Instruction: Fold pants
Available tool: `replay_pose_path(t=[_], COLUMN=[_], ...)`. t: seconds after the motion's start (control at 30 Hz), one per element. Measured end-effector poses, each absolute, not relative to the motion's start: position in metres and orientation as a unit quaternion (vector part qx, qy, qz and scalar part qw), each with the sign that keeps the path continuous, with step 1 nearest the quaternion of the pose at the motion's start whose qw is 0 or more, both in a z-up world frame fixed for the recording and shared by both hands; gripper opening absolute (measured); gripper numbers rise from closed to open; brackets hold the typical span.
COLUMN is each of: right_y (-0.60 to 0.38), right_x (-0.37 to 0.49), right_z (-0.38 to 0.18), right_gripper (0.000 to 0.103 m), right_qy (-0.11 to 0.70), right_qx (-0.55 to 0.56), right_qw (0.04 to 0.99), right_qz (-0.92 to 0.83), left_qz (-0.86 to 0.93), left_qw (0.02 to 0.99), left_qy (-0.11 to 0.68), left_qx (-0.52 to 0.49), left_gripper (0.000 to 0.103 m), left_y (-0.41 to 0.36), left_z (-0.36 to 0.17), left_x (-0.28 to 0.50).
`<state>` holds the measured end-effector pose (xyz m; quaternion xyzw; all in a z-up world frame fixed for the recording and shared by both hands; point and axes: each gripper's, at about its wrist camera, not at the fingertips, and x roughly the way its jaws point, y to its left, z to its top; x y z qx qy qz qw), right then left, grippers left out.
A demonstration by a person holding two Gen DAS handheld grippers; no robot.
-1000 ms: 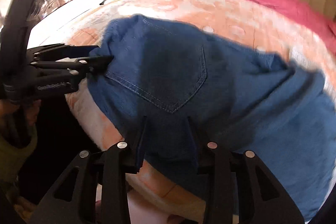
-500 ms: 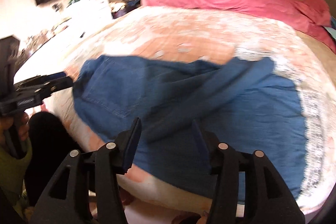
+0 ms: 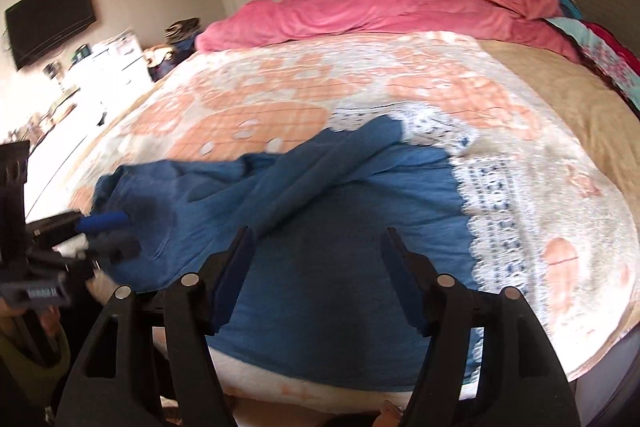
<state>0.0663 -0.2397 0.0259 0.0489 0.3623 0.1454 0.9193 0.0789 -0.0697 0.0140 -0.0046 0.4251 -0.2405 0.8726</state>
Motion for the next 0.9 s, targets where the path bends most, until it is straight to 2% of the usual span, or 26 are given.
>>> replay_pose_path(t=[0.2,0.53,0.67,0.77,0.9], right_y=[-0.252,-0.23,-0.21,-0.187,-0.165], right_x=[0.081,0.13,0.174,0.212,0.251], right_z=[0.038,0.033,0.027,0.014,0.004], right_gripper=[0.066,0.066,0.066,0.066,0.066], right_qy=[0.355,0.376,0.407,0.441,0.444], right_qx=[0.038,0.014,0.008,-0.021,-0.063], right_qw=[0.926,0.918,0.901,0.887,0.887], right_qz=[0.122,0.125,0.149,0.135,0.11], left_qz=[-0.268,-0.273,-0.299,-0.305,-0.308], left_qw=[0.848,0.842,0.837,0.834,0.834], left_qy=[0.457,0.462,0.456,0.457,0.455], left_qx=[0.01,-0.047,-0.038,-0.045,-0.046], left_gripper=[0.05,0.041,0.032,0.032,0.035], left_y=[-0.099,-0.083,-0.091,-0.093,-0.093], left_z=[-0.004,-0.027,-0.025,-0.027,-0.028], left_x=[0.111,0.122,0.116,0.114,0.111])
